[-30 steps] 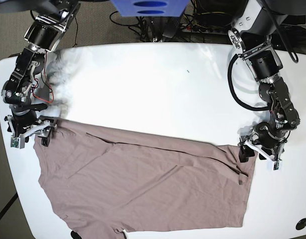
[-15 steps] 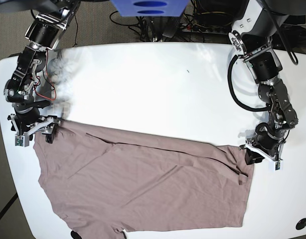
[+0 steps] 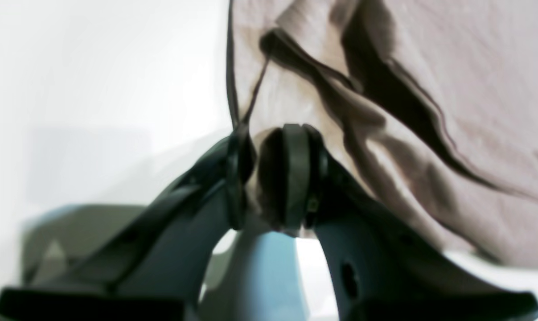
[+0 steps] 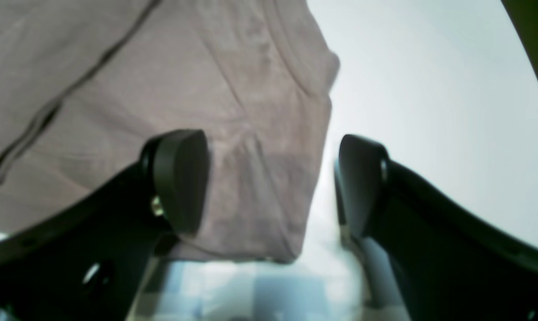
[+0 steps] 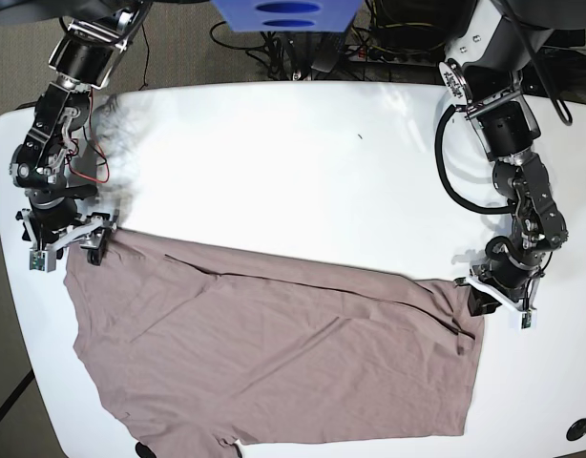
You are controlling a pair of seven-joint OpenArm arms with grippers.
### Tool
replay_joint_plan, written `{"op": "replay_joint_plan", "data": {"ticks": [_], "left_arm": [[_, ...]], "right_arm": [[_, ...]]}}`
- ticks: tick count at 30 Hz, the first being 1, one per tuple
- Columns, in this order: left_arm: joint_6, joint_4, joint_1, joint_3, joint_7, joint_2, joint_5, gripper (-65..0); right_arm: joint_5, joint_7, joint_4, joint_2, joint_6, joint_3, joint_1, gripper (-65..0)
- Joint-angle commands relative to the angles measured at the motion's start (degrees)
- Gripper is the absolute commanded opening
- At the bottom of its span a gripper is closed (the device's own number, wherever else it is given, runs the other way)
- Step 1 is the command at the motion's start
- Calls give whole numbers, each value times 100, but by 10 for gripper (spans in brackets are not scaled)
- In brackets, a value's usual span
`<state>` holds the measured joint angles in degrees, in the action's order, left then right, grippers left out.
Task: Fold the T-shirt properly
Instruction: 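Spread the grippers apart to stretch the held shirt edge taut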
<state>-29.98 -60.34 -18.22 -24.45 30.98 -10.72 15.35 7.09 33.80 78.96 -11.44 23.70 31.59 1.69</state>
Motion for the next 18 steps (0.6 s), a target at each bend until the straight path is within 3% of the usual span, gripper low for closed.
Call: {"op": "replay_joint_plan", "data": {"ticks": [1, 7, 18], "left_arm": [[-35, -137, -86, 31, 0, -57, 31, -576], [-10, -143, 80, -49, -342, -103, 17, -650], [-34, -197, 293, -80, -290, -116, 36, -641]], "right_arm": [[28, -95, 126, -137, 17, 19, 80, -206], [30, -138, -4, -145, 19, 12, 23, -202], [34, -168, -63, -141, 26, 72, 30, -202]]}}
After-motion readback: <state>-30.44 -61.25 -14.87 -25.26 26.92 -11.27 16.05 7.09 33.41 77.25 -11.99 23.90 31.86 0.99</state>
